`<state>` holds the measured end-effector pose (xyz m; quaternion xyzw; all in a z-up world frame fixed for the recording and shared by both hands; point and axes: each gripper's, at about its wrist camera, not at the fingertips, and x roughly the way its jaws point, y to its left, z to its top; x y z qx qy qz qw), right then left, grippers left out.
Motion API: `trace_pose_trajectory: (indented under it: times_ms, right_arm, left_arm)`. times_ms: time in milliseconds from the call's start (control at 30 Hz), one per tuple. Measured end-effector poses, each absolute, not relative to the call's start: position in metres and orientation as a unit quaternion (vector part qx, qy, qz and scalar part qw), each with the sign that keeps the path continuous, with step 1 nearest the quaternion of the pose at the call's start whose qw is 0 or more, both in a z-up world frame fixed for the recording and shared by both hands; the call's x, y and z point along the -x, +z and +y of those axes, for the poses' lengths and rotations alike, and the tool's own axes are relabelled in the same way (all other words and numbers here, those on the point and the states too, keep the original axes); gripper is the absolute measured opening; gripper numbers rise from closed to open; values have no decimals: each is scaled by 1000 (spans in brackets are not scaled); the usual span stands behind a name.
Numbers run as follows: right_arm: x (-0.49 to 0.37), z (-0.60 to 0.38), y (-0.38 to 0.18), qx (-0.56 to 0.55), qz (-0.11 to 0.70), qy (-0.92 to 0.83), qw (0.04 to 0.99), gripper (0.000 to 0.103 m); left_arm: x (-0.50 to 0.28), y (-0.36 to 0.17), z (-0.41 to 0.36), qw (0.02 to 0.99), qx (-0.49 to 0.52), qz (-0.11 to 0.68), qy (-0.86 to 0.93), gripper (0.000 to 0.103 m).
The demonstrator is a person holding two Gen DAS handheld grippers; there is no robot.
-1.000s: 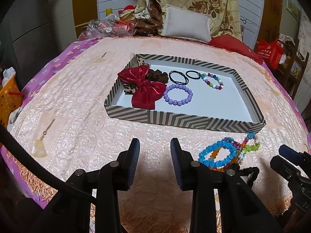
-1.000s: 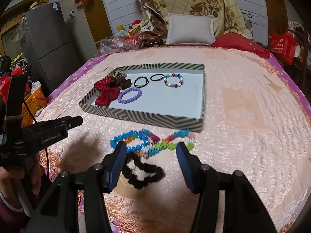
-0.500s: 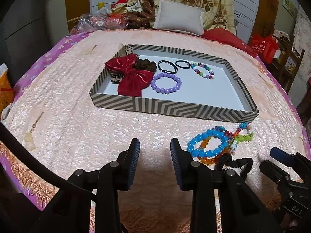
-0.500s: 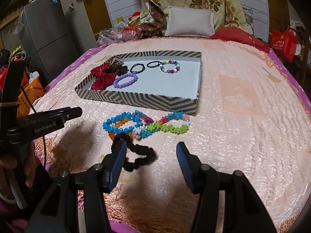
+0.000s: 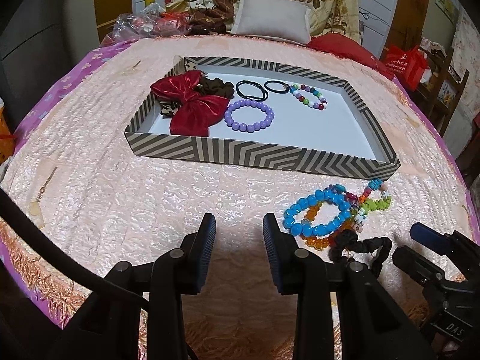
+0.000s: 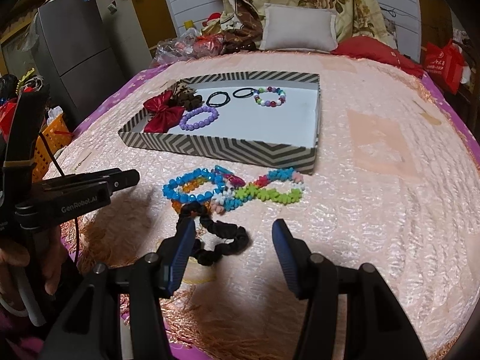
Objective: Organize jewelry
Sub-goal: 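Withdraw both tools from the tray back over the remaining bracelets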
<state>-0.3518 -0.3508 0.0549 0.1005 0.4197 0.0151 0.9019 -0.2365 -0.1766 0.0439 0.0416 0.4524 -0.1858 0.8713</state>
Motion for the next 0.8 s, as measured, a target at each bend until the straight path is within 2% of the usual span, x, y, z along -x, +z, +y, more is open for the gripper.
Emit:
trace_pose_trajectory:
  times_ms: [800]
  right_arm:
    - [350, -353, 49, -107, 425, 16, 899, 56]
  left_arm:
    - [225, 33, -175, 854, -13, 476, -212, 30]
